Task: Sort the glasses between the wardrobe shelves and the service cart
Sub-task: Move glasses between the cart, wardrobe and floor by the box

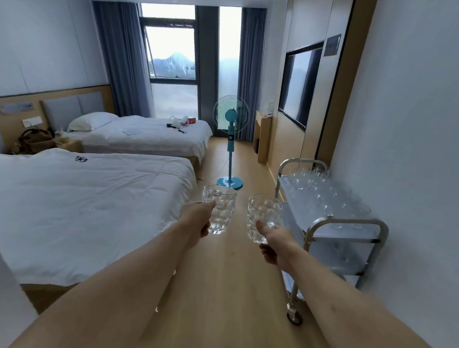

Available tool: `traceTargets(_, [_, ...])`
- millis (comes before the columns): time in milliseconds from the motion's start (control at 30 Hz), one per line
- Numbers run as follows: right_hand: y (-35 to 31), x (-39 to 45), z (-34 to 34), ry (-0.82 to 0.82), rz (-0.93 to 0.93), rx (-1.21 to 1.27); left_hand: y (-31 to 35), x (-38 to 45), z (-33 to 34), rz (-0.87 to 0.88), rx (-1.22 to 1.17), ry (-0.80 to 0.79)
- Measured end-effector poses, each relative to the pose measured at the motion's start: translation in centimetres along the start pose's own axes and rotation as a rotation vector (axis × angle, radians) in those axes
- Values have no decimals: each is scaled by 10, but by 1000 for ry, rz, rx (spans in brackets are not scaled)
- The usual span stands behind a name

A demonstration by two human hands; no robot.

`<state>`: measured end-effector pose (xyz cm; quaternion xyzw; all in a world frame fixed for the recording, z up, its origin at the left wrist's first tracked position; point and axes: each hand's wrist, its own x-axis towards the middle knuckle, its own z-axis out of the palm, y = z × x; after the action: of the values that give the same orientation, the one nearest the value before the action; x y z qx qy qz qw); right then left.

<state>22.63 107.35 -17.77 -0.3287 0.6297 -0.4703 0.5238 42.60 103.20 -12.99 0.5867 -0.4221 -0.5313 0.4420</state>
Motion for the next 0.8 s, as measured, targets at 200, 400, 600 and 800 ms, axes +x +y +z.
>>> traceTargets(200, [-8, 76, 4, 66, 57, -19, 14, 100, 19, -40, -1, -83])
traceTargets(400, [-36, 169, 22, 161, 56, 8, 25, 218, 42, -46, 15, -162])
traceTargets(600, [-71, 248, 37, 249, 61, 35, 44, 326, 73, -65, 77, -255])
traceTargets(800, [-80, 309, 29, 318, 143, 51, 46, 404, 114, -113, 119, -322])
